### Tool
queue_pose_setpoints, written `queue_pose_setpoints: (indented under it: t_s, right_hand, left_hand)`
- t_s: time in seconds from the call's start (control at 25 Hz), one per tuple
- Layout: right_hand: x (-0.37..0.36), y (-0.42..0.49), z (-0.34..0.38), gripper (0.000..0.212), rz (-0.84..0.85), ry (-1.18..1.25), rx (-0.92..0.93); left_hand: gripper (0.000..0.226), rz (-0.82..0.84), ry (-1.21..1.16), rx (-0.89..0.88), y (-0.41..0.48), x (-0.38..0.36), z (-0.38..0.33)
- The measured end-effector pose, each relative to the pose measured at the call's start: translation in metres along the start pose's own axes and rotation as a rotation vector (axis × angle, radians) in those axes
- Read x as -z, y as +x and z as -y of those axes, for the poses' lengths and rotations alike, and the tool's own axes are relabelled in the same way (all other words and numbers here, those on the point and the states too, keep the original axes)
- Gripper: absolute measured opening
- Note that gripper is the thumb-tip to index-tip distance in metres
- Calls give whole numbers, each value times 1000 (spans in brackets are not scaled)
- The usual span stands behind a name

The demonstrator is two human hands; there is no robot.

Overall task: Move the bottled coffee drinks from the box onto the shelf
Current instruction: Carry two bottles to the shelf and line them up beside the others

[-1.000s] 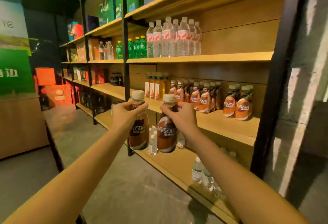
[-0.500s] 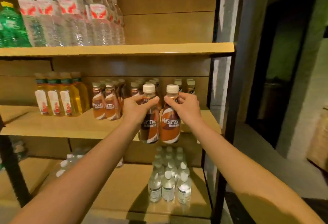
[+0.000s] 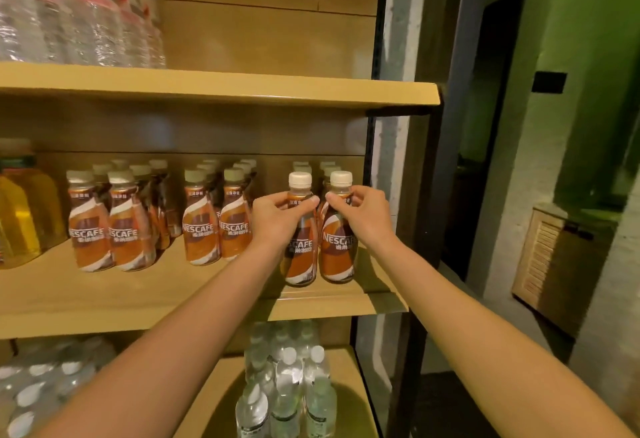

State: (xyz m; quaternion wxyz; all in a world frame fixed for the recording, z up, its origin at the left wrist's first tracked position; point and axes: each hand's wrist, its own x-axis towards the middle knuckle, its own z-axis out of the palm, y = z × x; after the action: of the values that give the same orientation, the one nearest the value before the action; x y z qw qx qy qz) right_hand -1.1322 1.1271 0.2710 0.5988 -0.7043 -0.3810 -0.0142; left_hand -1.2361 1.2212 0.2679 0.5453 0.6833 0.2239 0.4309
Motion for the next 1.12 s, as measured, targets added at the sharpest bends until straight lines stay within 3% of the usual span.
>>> queue_pose_setpoints:
  t_s: [0.28,0.44,0.52,0.6,0.68,0.8,0.96,1.12]
  right_hand:
    - [-11,21,-30,29,-107,-13,42]
    - [-14,22,-34,35,-87,-56,65]
    - [-10,15,-41,61,-63,-7,-20]
    - [-6,1,-60,88,7,-103,-85]
    - [-5,-17,-79,79,124,-450,-46]
    - [-15,-20,-93,74,164,-736,-37]
    - [-21,-5,-99,74,215,-868,-98]
    - [-32,10,-108,76,229,-832,-109]
  left_hand:
    - [14,-89,25,-47,19,-22,20]
    - [32,-154,82,-112,19,-29,27]
    - [46,-105,108,-107,16,-24,32]
    - [75,-13,263,-21,13,-12,45]
    - [83,138,505,35,10,2,62]
    - [64,360,666,79,10,7,83]
    - [87,364,1051,-21,30,2,104]
    - [94,311,1008,-16,52,-5,120]
